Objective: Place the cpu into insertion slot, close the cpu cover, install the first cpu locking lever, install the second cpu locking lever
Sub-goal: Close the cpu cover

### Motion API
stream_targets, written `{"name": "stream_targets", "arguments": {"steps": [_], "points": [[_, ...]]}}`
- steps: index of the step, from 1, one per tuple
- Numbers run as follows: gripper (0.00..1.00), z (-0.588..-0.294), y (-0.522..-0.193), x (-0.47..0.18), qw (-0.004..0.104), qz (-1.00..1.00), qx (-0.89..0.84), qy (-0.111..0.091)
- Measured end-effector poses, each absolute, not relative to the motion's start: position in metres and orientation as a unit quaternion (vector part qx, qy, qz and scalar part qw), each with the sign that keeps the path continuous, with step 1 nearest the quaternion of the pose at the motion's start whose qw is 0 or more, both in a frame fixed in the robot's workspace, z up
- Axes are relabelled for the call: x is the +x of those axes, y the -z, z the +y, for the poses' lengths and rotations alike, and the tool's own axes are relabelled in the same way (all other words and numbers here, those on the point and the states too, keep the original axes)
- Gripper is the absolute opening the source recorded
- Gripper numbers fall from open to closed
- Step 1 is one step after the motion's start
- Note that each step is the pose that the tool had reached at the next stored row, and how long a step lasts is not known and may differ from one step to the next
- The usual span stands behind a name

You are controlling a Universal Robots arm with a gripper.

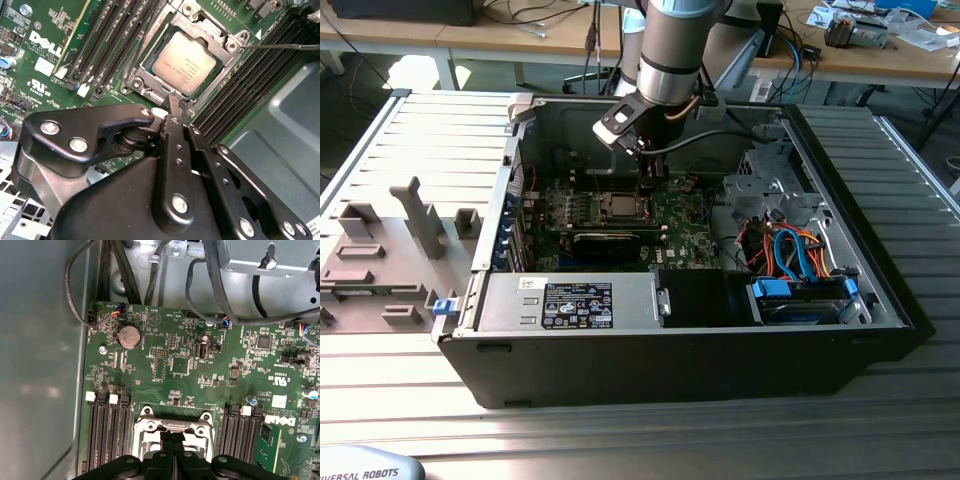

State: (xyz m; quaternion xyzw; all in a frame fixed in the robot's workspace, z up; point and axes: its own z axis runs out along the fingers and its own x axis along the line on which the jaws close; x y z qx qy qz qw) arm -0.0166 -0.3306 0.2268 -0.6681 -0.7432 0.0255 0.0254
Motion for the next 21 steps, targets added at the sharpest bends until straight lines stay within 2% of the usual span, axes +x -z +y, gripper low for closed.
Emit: {"name": "stream_targets", "arguments": {"steps": [21], "points": [[0.11,-0.331,-0.221,-0.032,0.025,-0.743,-0.668,-0.025]]}}
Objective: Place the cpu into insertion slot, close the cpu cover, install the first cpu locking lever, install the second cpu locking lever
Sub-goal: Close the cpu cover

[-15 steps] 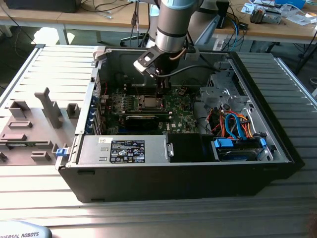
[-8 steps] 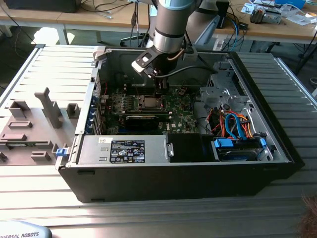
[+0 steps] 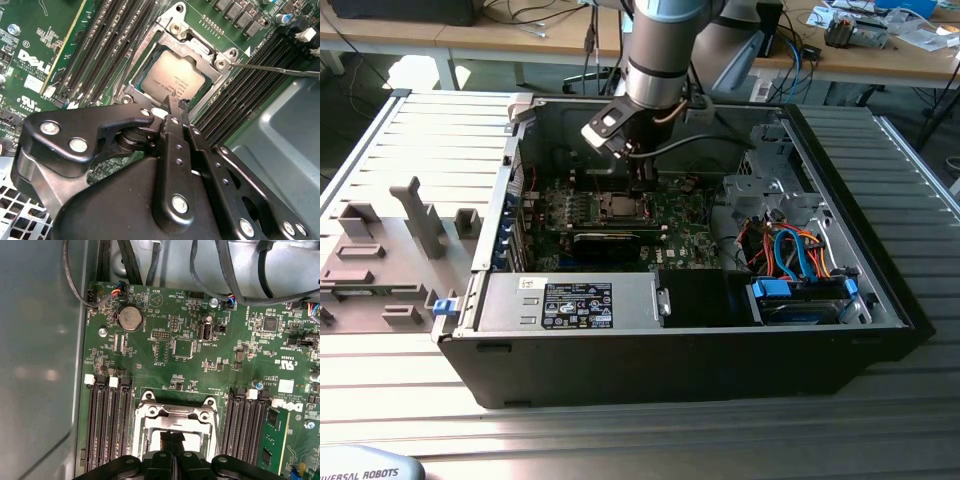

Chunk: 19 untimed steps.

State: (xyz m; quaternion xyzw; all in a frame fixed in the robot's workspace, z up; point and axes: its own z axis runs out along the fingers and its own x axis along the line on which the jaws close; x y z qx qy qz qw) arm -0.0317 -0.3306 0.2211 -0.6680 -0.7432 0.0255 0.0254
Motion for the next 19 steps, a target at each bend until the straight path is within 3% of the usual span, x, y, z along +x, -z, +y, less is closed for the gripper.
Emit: {"name": "stream_targets", "arguments": {"steps": [19], "points": [[0.11,-0.3306,-0.2157,-0.0412,0.025,-0.743,-0.668,-0.025]]}}
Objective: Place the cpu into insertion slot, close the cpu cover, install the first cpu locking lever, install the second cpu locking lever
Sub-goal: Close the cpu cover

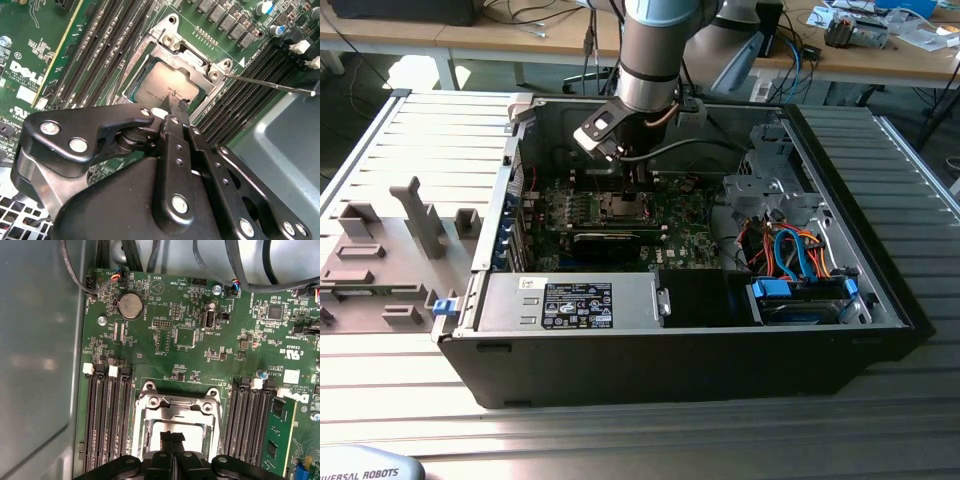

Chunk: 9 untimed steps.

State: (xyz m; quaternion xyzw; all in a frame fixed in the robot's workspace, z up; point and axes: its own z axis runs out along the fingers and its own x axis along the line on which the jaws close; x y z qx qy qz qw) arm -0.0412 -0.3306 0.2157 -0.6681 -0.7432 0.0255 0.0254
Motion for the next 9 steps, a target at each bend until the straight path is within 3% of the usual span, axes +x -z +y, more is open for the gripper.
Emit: {"name": "stream_targets", "arguments": {"steps": [9], "points": [[0.11,-0.331,-0.212,-0.057,0.025,-0.743,-0.668,-0.025]]}}
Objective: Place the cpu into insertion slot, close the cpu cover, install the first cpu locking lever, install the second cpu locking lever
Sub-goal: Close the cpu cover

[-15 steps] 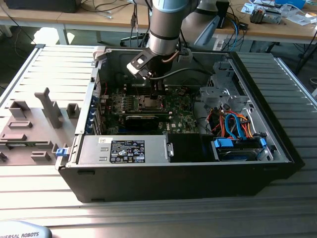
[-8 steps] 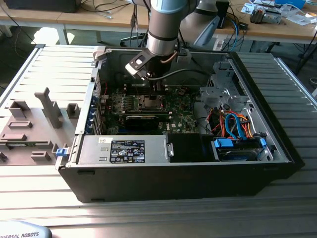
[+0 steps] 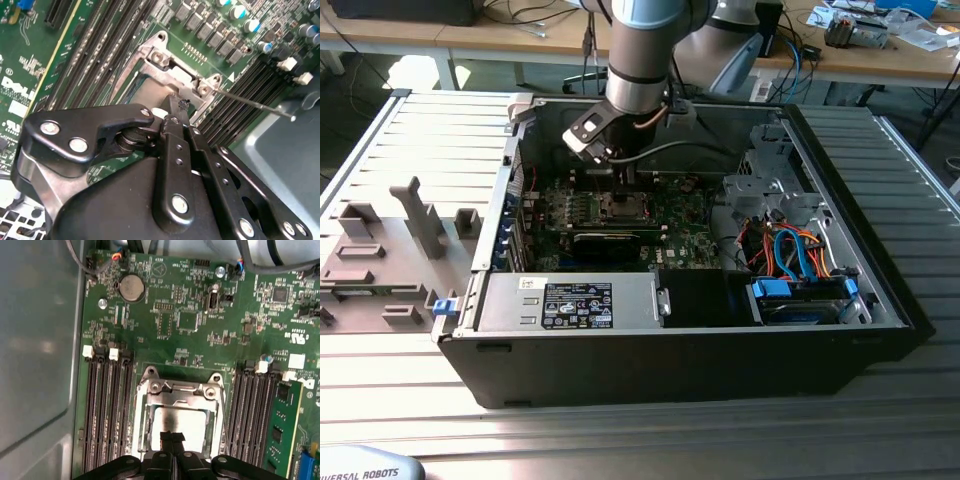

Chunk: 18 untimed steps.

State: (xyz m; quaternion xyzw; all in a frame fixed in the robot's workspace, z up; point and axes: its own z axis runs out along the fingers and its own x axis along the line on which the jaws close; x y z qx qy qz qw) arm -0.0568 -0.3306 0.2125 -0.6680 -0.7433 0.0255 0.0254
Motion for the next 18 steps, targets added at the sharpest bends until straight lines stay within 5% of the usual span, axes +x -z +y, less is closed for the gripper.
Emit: {"name": "stream_targets", "arguments": {"steps": [18], "points": [[0.11,-0.3306,-0.2049,-0.0644,0.025,-0.743,-0.668,-0.025]]}}
